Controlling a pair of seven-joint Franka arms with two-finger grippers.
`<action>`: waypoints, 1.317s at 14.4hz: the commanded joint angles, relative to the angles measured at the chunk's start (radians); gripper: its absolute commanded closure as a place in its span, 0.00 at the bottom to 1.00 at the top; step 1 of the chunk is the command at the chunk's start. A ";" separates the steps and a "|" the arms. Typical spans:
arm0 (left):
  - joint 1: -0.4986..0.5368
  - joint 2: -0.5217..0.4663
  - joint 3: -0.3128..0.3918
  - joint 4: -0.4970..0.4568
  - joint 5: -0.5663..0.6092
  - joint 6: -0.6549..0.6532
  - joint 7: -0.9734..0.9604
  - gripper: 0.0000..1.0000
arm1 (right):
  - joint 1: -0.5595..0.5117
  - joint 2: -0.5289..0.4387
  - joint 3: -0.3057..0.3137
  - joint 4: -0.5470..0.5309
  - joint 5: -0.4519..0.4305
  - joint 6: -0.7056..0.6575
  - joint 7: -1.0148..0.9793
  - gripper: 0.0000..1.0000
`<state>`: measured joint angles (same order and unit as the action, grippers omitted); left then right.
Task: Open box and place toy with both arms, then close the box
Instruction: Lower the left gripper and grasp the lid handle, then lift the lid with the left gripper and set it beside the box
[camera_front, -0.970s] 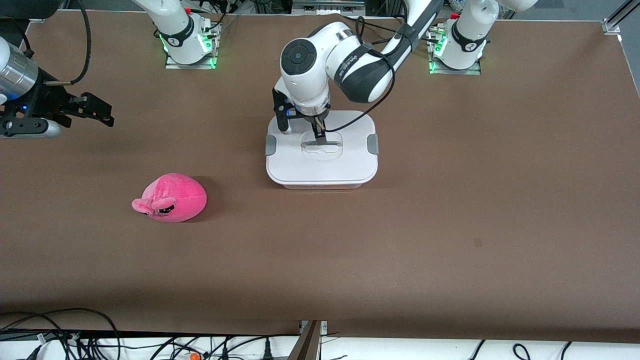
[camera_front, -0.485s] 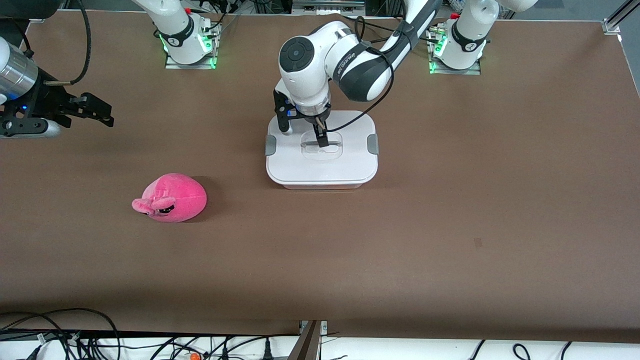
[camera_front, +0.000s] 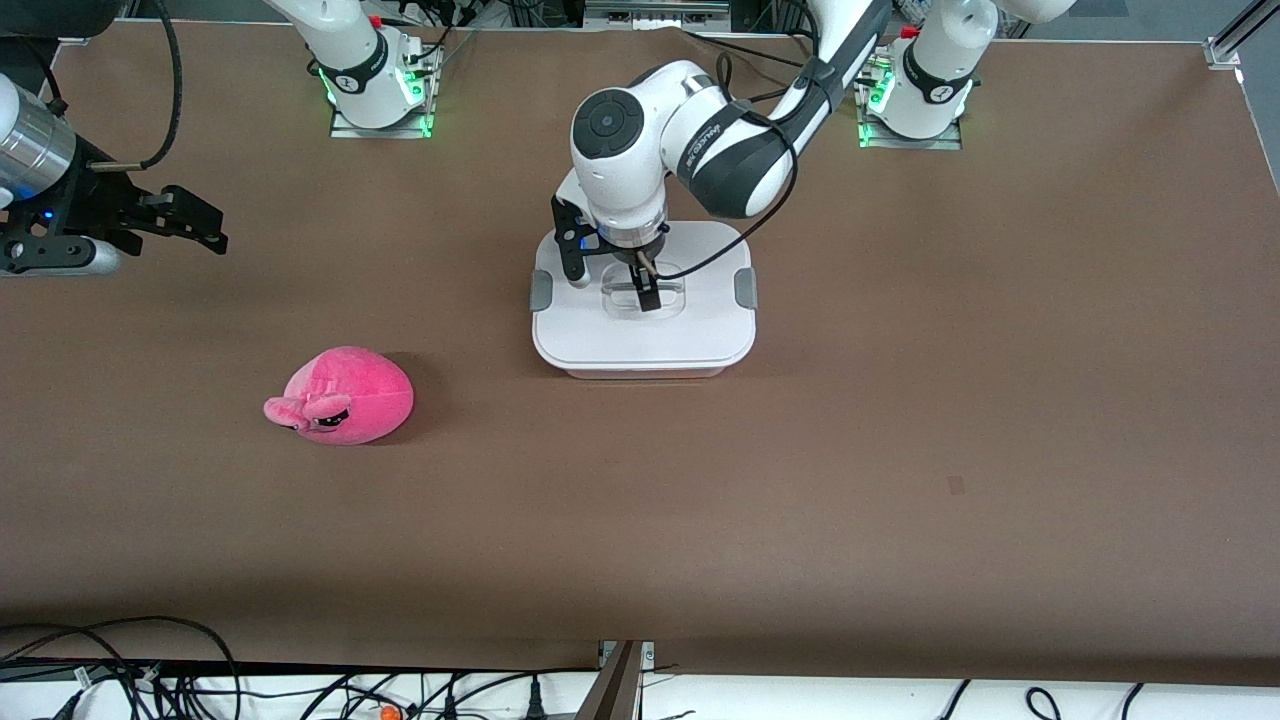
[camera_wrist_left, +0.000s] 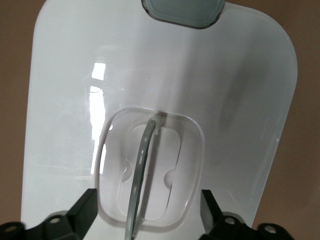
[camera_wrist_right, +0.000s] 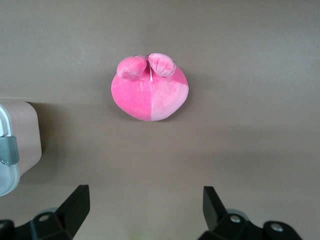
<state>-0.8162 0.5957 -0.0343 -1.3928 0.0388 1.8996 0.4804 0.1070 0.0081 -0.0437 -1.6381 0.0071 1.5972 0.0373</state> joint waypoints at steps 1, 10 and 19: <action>-0.001 -0.004 -0.007 -0.011 0.052 0.019 0.024 0.47 | 0.000 0.009 0.004 0.021 -0.013 -0.007 0.003 0.00; -0.001 -0.019 -0.012 -0.008 0.053 -0.011 0.030 1.00 | 0.000 0.009 0.004 0.021 -0.013 -0.007 0.003 0.00; 0.003 -0.068 -0.013 0.001 0.053 -0.070 0.029 1.00 | 0.000 0.007 0.004 0.021 -0.015 -0.008 0.003 0.00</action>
<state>-0.8169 0.5617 -0.0443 -1.3883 0.0663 1.8629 0.5123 0.1070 0.0082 -0.0437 -1.6381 0.0071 1.5973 0.0373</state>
